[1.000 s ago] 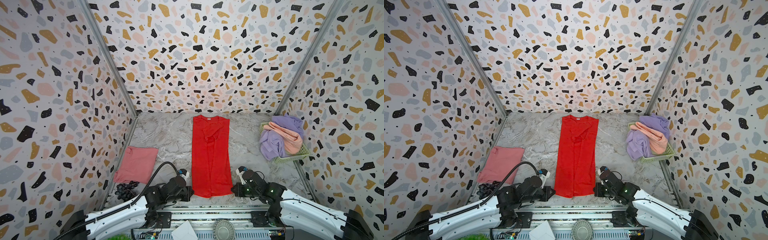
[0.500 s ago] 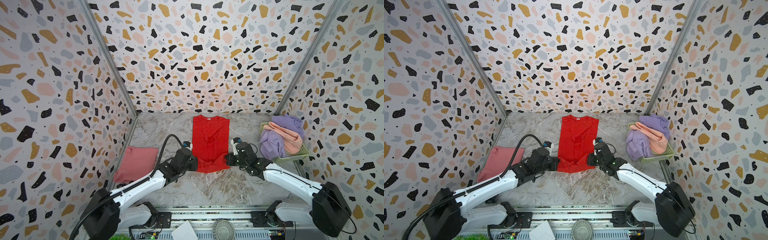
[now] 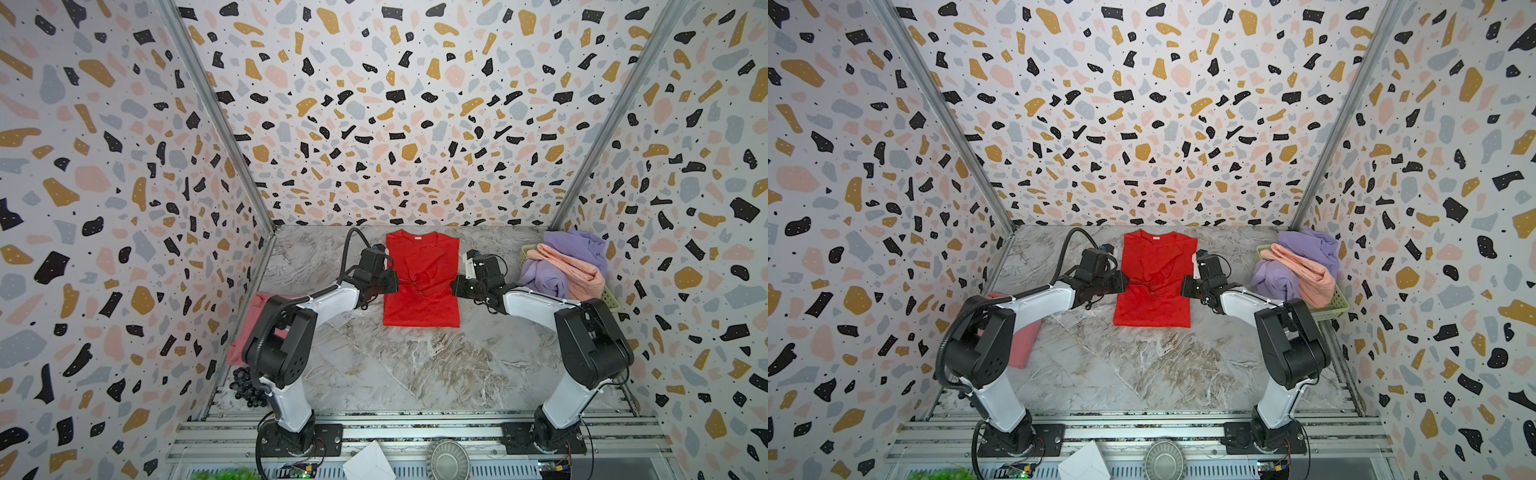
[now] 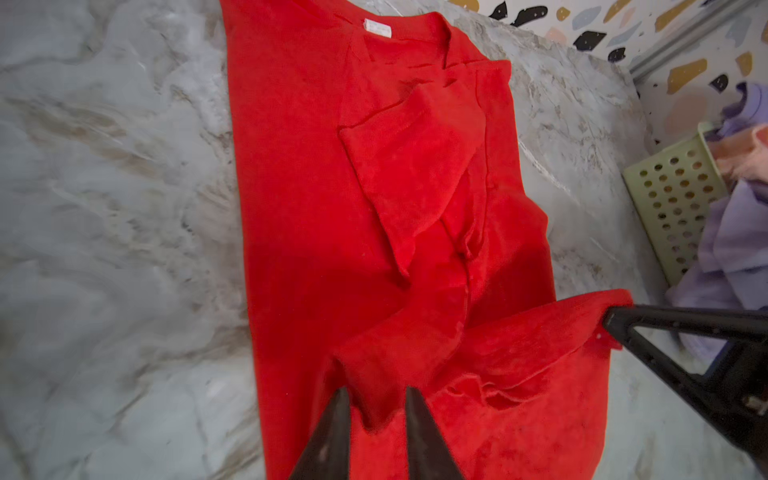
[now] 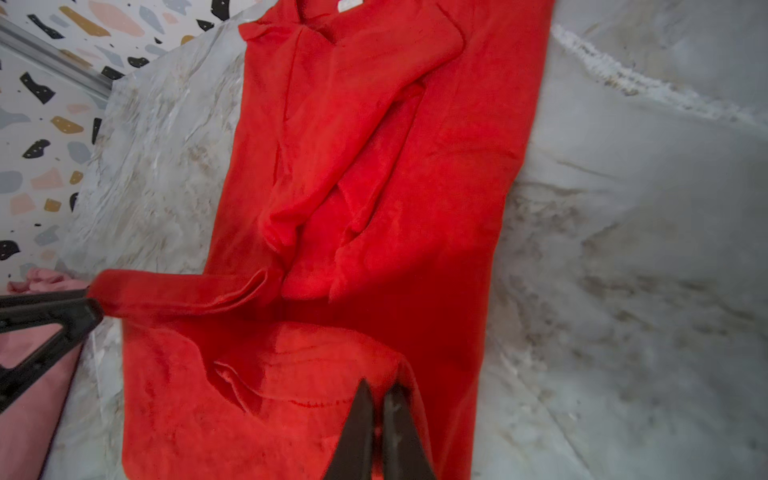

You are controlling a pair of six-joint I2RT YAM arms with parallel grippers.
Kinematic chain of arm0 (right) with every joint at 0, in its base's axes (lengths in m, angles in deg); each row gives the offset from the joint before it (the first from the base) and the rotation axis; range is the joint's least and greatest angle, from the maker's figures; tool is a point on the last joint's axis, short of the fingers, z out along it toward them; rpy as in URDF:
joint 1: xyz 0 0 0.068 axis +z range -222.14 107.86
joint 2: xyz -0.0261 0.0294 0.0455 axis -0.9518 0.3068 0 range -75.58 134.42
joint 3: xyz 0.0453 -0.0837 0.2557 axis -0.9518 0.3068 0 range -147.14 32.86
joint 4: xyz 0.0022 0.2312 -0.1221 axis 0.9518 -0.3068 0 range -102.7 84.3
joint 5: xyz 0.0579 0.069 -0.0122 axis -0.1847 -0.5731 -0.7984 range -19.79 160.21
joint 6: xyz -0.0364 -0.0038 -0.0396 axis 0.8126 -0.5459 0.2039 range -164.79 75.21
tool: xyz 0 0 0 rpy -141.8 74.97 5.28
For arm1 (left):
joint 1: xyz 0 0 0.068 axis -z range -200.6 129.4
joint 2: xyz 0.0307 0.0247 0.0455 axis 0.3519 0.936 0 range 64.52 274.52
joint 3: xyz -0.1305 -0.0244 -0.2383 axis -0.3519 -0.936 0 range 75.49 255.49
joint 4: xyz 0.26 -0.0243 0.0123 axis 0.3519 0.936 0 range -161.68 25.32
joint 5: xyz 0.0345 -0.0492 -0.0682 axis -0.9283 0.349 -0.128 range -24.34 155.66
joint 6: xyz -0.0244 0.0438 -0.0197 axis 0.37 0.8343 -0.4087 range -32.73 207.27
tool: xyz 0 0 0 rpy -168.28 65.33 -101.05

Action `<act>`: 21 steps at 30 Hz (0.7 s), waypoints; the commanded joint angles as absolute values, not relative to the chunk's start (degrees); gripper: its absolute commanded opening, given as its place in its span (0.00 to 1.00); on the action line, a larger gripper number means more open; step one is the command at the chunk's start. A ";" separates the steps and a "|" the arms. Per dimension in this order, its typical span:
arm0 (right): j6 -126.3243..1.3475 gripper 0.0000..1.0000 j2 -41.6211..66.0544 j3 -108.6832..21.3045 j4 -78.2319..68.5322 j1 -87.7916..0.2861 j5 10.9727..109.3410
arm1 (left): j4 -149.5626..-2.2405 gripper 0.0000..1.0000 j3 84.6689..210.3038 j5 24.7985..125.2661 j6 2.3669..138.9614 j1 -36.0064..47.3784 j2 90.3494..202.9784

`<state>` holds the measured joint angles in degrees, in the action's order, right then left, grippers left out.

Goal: Fold and stack the t-shirts

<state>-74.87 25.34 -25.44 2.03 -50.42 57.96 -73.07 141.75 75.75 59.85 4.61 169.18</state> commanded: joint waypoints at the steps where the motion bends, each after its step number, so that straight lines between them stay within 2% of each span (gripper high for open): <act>1: -73.23 0.52 26.25 -29.65 4.94 -52.09 56.65 | -75.15 0.51 146.00 79.28 59.31 2.97 172.42; 2: -73.18 0.55 26.51 -30.50 4.95 -52.75 56.33 | -74.80 0.61 147.56 78.64 59.26 2.41 173.23; 6: -74.09 0.56 25.38 -30.84 4.18 -54.93 55.63 | -72.86 0.65 151.26 75.77 59.09 0.45 173.67; 10: -74.34 0.56 22.44 -27.62 2.59 -55.87 54.09 | -72.14 0.69 149.49 74.77 60.00 -0.42 170.80; 16: -76.54 0.56 13.40 -16.75 1.28 -55.55 49.49 | -72.23 0.72 137.69 75.21 59.79 -0.45 161.42; 21: -80.29 0.57 4.44 -6.54 0.38 -53.68 47.31 | -74.88 0.72 123.80 80.63 56.05 -0.37 151.45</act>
<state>-77.41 8.58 -9.72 1.98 -54.81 49.87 -72.89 128.92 77.30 58.26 -0.59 155.04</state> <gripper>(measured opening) 0.567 0.720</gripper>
